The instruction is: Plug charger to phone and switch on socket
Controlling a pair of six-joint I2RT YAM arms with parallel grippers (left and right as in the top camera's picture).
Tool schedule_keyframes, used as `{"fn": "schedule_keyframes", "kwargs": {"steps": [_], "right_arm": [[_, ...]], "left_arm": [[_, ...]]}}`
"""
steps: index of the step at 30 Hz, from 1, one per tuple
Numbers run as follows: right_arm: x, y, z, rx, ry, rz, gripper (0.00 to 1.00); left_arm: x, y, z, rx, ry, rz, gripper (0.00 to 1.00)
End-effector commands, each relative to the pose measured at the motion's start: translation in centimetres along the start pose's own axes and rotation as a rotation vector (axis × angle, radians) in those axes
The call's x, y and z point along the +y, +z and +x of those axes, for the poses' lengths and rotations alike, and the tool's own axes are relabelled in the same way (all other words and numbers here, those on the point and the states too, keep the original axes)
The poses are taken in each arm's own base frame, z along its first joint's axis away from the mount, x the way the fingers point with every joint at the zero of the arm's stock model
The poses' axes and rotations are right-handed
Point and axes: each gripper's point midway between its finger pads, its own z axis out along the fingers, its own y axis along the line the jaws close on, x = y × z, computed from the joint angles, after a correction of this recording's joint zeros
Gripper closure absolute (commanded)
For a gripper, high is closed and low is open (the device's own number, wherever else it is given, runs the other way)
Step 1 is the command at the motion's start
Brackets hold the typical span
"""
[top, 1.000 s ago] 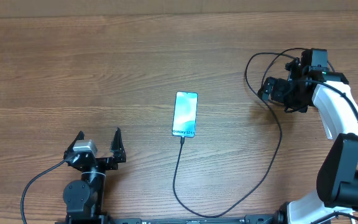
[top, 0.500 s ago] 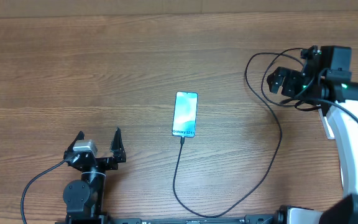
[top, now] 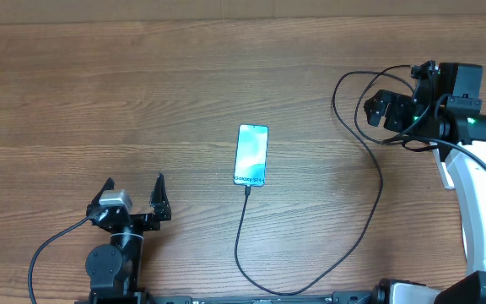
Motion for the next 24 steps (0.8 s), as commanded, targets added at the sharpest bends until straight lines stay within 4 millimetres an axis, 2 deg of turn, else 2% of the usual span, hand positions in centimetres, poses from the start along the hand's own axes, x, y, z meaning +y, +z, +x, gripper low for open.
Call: {"fn": "schedule_keyframes", "kwargs": {"steps": [1,6,10,17,24], "right_arm": [[0.6,-0.6,0.4,-0.003,-0.026,-0.012,0.00],[1.1,1.3,3.3,0.064,-0.173,-0.026,0.00],[0.8,3.6,5.4,0.073,-0.184,-0.034,0.00],[-0.8,7.1,10.7,0.118,-0.176,-0.033,0.00],[-1.6,8.8,12.3,0.062,-0.188,-0.033,0.00]], "left_arm": [[0.0,-0.1,-0.1,-0.008,0.023,-0.002,0.00],[0.0,-0.1,-0.1,-0.008,0.023,-0.002,0.00],[0.0,-0.1,-0.1,-0.008,0.023,-0.002,0.00],[0.0,-0.1,-0.1,-0.008,0.023,-0.002,0.00],[0.0,-0.1,-0.1,-0.008,0.023,-0.002,0.00]]}}
